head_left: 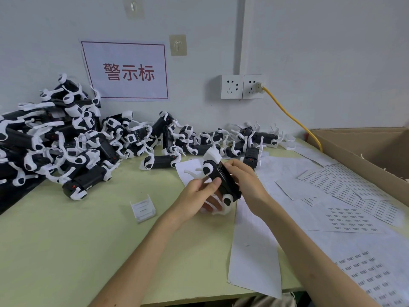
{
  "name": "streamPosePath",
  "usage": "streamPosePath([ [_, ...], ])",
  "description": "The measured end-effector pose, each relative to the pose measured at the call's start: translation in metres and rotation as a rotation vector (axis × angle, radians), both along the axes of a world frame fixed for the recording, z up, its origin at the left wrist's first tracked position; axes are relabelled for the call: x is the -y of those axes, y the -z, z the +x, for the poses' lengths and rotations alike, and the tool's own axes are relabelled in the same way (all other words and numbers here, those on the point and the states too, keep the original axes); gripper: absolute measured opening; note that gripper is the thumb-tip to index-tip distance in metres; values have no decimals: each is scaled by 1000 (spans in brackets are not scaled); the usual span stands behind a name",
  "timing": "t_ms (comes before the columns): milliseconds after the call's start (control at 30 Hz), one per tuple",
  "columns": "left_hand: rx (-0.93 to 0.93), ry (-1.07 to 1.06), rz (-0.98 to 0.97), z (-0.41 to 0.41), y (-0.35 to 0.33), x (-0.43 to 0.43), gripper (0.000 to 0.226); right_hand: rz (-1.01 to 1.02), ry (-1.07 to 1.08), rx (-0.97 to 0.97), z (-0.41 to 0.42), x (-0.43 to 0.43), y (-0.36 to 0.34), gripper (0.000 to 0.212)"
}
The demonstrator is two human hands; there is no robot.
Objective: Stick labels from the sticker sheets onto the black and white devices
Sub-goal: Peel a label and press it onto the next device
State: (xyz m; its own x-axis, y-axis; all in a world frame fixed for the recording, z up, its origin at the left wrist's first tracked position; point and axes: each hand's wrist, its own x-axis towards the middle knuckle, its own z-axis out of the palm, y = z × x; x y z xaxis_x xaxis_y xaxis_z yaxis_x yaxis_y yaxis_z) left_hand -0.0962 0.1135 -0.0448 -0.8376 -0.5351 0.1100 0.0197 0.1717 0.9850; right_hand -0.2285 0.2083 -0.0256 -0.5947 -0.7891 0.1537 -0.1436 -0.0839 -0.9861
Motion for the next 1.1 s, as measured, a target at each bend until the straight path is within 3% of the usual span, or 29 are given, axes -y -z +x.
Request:
streamPosePath([
  [267, -136, -44, 239, 0, -5, 3, 34, -38, -51, -51, 3, -3, -5, 29],
  [533, -238, -140, 283, 0, -6, 10, 52, -57, -79, -129, 5, -5, -5, 29],
  [833, -265, -302, 311, 1, -8, 20, 33, -41, 8, -171, -3, -2, 1, 22],
  [967, -296, -371, 290, 4, -8, 23, 30, 74, -5, -268, -1, -4, 1, 41],
  [1100, -321, -411, 302, 3, -8, 24, 28, 445, -200, -637, 6, -7, 0, 59],
])
